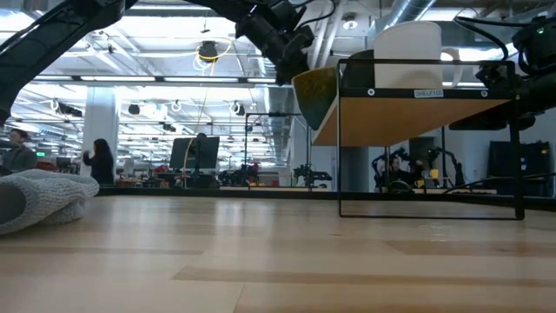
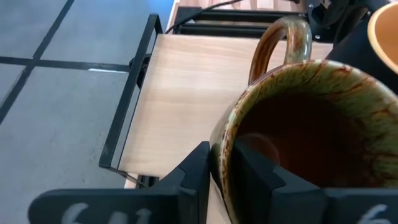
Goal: Stack small to large cups/mugs on shelf
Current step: Put the brown mug on the shelf
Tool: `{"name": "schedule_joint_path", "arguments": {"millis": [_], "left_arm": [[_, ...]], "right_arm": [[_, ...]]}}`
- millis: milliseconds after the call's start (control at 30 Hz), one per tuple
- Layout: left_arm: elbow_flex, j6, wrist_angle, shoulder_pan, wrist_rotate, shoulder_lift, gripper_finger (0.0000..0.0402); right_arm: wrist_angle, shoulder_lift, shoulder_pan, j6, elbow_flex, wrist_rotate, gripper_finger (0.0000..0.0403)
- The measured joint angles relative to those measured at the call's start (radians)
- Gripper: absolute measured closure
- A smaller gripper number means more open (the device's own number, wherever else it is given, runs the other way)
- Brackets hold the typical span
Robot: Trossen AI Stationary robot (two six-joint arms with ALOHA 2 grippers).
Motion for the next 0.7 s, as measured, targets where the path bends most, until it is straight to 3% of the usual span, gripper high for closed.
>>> {"name": "schedule_joint_path", "arguments": {"millis": [700], "left_arm": [[0.000, 0.011, 0.028, 0.000, 0.004, 0.000, 0.0298]], "right_arm": [[0.000, 0.000, 0.000, 0.000, 0.000, 0.000, 0.0376]]}}
